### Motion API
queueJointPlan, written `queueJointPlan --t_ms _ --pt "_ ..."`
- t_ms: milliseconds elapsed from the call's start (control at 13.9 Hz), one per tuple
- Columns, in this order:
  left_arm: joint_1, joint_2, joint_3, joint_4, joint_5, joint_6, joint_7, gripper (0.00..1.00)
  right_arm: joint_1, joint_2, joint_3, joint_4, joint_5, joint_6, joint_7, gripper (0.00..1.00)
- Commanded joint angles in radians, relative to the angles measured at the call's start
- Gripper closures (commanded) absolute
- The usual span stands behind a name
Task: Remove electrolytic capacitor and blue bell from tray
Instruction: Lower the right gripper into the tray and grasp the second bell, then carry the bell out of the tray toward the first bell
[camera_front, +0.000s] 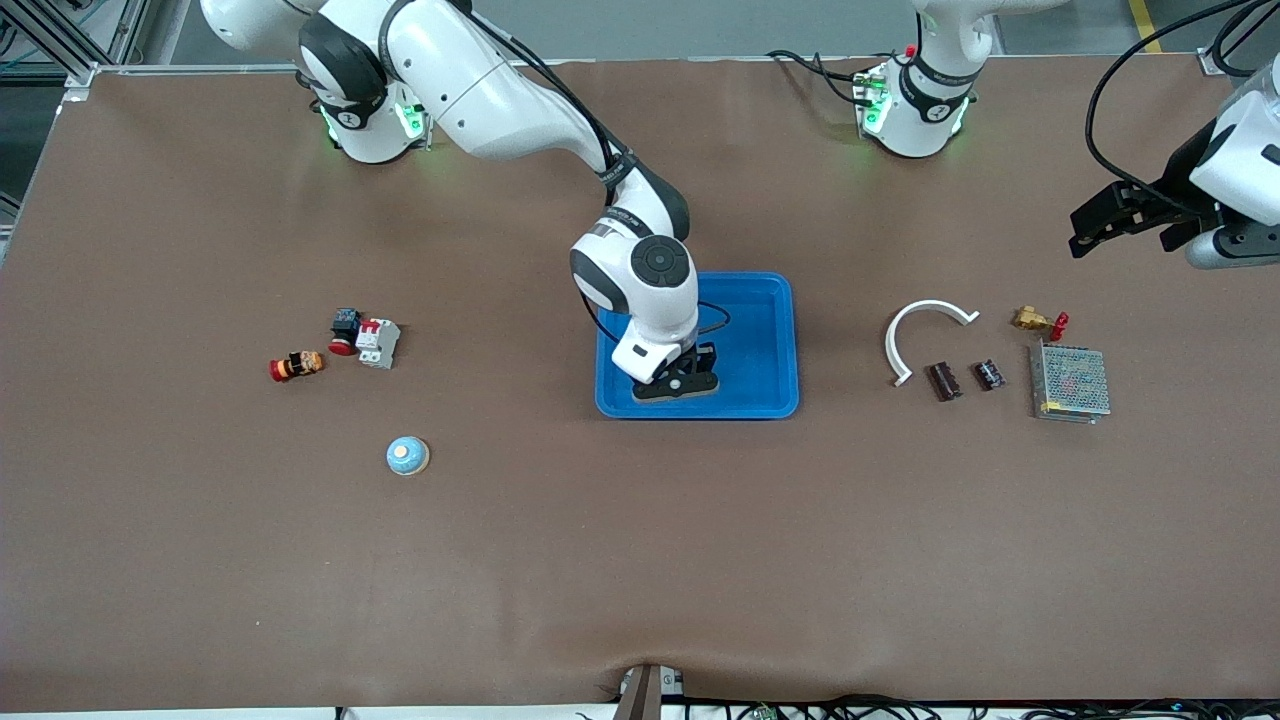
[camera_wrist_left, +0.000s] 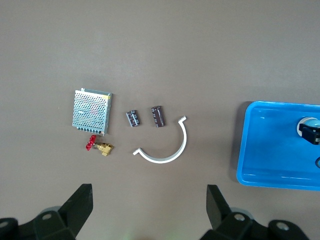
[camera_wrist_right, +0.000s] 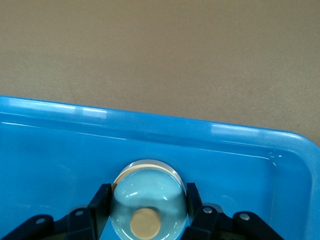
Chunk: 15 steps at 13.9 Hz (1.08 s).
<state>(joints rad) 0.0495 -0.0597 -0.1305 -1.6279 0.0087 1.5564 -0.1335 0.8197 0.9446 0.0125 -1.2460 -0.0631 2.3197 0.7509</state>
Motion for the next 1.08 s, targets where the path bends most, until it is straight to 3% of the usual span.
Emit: queueJointPlan --t_ms 0,432,1007 --pt "0.004 -0.006 0.0 -0.007 -0.016 0.011 0.025 0.0 -0.005 -0.042 0.012 0.0 -0.004 -0.066 0.013 0.64" --pt "0.013 -0.006 0.002 -0.006 -0.016 0.005 0.028 0.0 -0.115 -0.154 0.035 -0.007 0.055 -0.261 -0.218 0.65" --pt "0.012 -0.002 0.0 -0.007 -0.016 0.005 0.028 0.0 -0.358 -0.253 0.035 -0.07 0.057 -0.33 -0.692 0.65"
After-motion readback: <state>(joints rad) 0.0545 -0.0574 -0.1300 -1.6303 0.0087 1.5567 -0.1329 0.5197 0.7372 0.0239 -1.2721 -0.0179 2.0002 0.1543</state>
